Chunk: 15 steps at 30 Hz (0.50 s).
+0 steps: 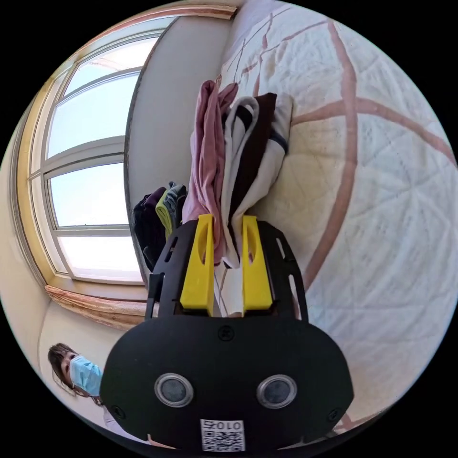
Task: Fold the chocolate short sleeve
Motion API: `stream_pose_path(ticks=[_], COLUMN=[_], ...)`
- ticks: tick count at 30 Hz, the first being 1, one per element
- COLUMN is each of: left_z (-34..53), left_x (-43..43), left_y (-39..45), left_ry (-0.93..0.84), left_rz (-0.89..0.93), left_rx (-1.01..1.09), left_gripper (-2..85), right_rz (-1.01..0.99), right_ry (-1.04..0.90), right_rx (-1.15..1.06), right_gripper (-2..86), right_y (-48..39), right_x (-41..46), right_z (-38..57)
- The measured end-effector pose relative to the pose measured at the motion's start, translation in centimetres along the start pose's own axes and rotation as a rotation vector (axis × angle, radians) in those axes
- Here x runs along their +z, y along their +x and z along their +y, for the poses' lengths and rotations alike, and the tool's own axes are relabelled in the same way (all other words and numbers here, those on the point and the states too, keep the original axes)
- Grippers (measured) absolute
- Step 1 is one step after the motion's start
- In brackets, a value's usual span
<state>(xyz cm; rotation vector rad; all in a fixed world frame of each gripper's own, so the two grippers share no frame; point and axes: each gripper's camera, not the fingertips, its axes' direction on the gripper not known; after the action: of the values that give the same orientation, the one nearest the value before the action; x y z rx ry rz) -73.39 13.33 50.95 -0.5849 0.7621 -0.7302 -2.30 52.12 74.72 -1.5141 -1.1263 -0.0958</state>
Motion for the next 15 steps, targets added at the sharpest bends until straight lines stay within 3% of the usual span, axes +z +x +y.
stream_pose_path(ticks=[5,9,12,14,15], left_z=[0.9,-2.8,-4.1,-3.8,-3.4], left_x=[-1.9,2.1,7.1,9.3,10.7], left_y=[5.8,11.6,12.8,12.2,11.4], left_ry=[0.083,0.022,-0.14,-0.205,-0.253], left_rz=[-0.081,-0.262,-0.339,-0.352,-0.362], left_rx=[0.237,0.445,0.542,0.547,0.548], left_gripper=[6.4,5.9,5.6,5.5,5.5], right_rz=[0.267,0.291,0.566,0.723,0.757], right_ry=[0.251,0.185,0.109,-0.106,-0.101], right_rx=[-0.329,-0.511,-0.547,-0.566,-0.584], right_gripper=[5.5,6.2,6.7,7.9,7.8], right_y=[-11.4,-18.2,-20.8,-20.6,-20.5], right_x=[-3.3,2.2,8.9,15.0,15.8], right_z=[5.6,5.0,4.4,4.9,5.5])
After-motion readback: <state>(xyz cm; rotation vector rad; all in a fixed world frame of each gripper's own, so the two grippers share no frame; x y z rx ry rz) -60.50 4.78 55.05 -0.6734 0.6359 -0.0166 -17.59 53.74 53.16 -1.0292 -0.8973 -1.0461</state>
